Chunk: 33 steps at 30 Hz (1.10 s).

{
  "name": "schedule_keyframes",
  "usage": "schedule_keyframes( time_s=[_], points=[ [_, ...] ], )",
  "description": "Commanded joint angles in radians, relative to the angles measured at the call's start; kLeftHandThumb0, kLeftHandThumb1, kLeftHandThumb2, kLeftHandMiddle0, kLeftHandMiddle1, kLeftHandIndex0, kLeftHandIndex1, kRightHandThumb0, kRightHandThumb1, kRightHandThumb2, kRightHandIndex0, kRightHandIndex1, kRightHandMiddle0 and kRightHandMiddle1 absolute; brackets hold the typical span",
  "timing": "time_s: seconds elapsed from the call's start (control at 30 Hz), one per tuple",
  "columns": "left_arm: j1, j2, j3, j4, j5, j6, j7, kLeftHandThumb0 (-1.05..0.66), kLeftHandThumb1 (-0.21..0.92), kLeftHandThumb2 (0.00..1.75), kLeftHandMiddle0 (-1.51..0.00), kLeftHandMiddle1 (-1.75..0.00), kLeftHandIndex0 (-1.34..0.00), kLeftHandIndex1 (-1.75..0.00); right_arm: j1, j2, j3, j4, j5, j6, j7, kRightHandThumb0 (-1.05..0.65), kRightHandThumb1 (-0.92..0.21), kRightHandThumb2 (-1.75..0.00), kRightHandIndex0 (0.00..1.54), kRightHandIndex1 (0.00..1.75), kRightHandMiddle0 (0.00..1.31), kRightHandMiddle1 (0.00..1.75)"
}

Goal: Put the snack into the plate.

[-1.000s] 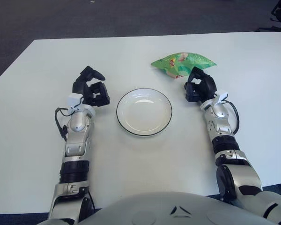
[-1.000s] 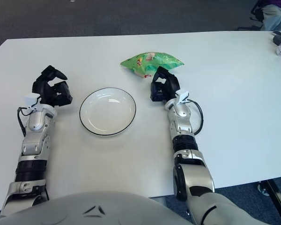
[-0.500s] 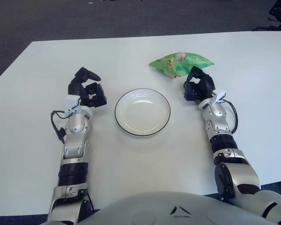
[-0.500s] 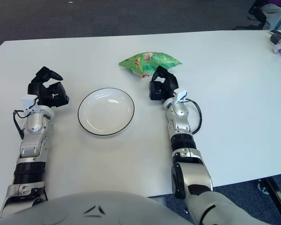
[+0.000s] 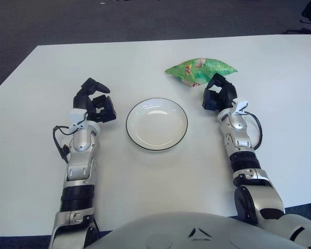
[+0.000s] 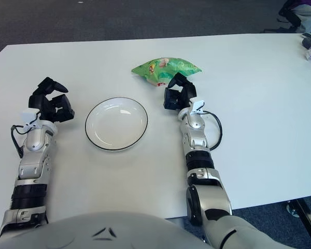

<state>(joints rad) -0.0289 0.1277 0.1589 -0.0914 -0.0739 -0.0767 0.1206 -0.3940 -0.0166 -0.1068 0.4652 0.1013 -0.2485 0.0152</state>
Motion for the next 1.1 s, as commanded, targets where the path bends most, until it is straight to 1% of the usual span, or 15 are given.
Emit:
schedule_keyframes(
  time_s=[0.0,0.1,0.27,0.47,0.6,0.73,0.87,1.07],
  points=[
    [0.102,-0.026,0.008,0.044,-0.014,0.014,-0.022,-0.51,0.24,1.41,-1.33,-1.75,-0.68,-1.75,0.112,0.038,0.006,0.003,-0.002,0.039,-0.022,-0.52,-0.22,-1.44,1.32,1.75,0.70,1.75],
    [0.093,-0.031,0.009,0.051,-0.015,0.016,-0.022,-0.51,0.25,1.40,-1.34,-1.75,-0.67,-1.75,0.122,0.039,0.009,-0.020,-0.003,0.058,-0.030,-0.52,-0.22,-1.44,1.32,1.75,0.70,1.75],
    [0.098,-0.038,0.005,0.039,-0.032,0.028,-0.034,-0.52,0.21,1.45,-1.36,-1.75,-0.70,-1.75,0.136,0.034,0.006,-0.055,0.008,0.098,-0.030,-0.52,-0.23,-1.43,1.32,1.75,0.69,1.75],
    [0.110,-0.037,0.004,0.024,-0.061,0.027,-0.064,-0.52,0.21,1.45,-1.36,-1.75,-0.70,-1.75,0.143,0.026,0.005,-0.085,0.008,0.145,-0.028,-0.52,-0.23,-1.43,1.31,1.75,0.69,1.75],
    [0.115,-0.046,-0.007,0.012,-0.045,0.020,-0.055,-0.52,0.22,1.44,-1.36,-1.75,-0.70,-1.75,0.139,0.014,0.012,-0.095,-0.007,0.172,-0.030,-0.52,-0.23,-1.42,1.31,1.75,0.68,1.75],
    [0.117,-0.050,-0.015,0.004,-0.030,0.018,-0.044,-0.53,0.20,1.47,-1.37,-1.75,-0.72,-1.75,0.135,0.005,0.021,-0.105,-0.017,0.193,-0.027,-0.51,-0.24,-1.42,1.31,1.75,0.68,1.75],
    [0.120,-0.054,-0.017,-0.003,-0.026,0.022,-0.041,-0.54,0.18,1.48,-1.38,-1.75,-0.73,-1.75,0.137,-0.003,0.033,-0.117,-0.028,0.206,-0.024,-0.51,-0.24,-1.41,1.30,1.75,0.68,1.75],
    [0.122,-0.058,-0.022,-0.006,-0.019,0.022,-0.037,-0.55,0.16,1.51,-1.38,-1.75,-0.74,-1.75,0.141,-0.015,0.046,-0.120,-0.038,0.201,-0.013,-0.51,-0.25,-1.41,1.30,1.75,0.67,1.75]
  ],
)
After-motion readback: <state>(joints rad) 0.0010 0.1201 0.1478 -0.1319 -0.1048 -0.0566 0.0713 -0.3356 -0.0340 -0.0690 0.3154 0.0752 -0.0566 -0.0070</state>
